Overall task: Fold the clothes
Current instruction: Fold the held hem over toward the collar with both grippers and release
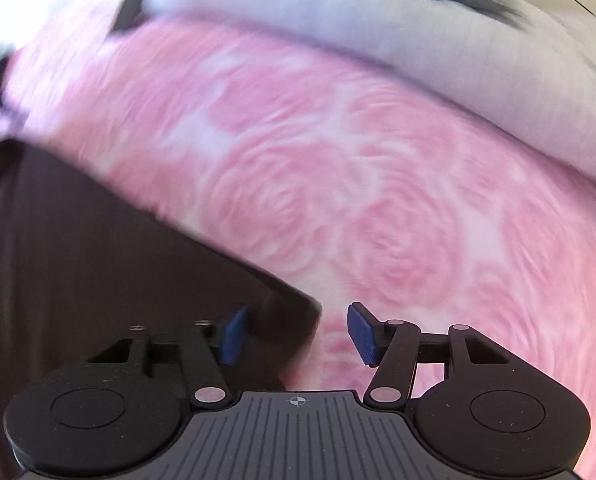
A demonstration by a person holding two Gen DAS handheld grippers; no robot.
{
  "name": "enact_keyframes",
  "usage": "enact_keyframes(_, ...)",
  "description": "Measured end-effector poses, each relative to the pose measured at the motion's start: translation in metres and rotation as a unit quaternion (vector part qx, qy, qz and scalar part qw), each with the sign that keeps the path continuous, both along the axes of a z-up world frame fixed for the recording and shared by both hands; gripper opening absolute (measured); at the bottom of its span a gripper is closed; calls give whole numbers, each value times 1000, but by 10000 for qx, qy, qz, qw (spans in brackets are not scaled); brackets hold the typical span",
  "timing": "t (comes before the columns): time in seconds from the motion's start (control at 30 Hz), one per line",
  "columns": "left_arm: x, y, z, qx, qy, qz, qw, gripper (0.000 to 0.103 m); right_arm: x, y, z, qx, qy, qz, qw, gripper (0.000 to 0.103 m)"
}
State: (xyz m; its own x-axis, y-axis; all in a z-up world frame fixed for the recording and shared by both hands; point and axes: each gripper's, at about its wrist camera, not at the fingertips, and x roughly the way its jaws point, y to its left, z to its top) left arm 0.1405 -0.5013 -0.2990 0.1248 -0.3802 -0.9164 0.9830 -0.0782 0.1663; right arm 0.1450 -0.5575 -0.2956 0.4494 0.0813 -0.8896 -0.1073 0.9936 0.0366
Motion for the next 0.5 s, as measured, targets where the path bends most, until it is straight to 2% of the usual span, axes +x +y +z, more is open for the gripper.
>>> enact_keyframes(0.1,6,6,11,-114,399,258,9988,40,-26,-11,21,369,-189,-608,9973,56)
enact_keyframes(0.2,8,12,21,-219,752,371,9962,39,-66,-11,35,525,-262,-963,9936,56)
enact_keyframes(0.23,10,14,25,-277,886,445,9947,39,-82,-4,37,546,-238,-923,9940,56)
enact_keyframes(0.33,20,17,36,-498,1300,749,9874,39,-132,29,37,551,-79,-515,9971,56)
enact_keyframes(0.4,20,17,42,-542,1261,736,9878,38,-167,48,33,605,44,-163,9980,56)
enact_keyframes(0.5,22,16,49,-572,1158,724,9890,37,-212,80,13,661,364,672,9949,56)
